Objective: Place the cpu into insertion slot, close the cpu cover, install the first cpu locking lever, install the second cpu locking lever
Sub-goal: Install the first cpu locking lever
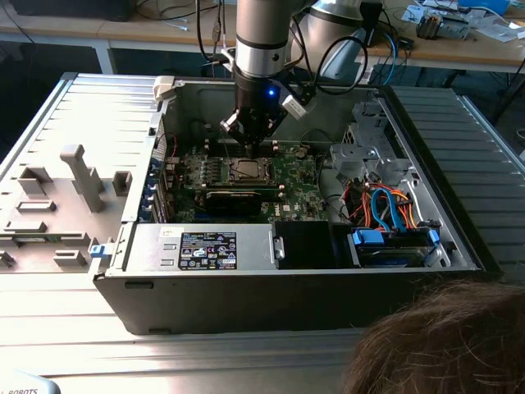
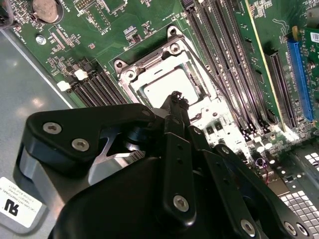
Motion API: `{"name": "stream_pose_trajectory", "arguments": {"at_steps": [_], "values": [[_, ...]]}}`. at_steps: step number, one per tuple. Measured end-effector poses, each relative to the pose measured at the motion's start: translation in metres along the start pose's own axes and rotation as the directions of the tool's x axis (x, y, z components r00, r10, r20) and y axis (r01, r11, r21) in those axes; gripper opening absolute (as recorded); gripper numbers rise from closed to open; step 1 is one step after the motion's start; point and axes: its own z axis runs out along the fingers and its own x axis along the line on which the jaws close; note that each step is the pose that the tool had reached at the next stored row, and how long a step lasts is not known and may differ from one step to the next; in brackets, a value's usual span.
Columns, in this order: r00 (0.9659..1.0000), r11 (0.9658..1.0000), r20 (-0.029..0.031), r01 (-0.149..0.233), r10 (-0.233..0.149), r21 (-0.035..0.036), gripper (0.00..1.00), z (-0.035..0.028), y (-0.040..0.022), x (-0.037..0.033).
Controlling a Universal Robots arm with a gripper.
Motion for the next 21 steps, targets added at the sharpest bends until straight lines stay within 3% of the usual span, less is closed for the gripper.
{"name": "stream_pose_trajectory", "arguments": {"at_steps": [21], "values": [[0.9997,0.9997,0.0002,0.026,-0.026,0.0005,0.11,0.0000,0.0000,0.0000]]}}
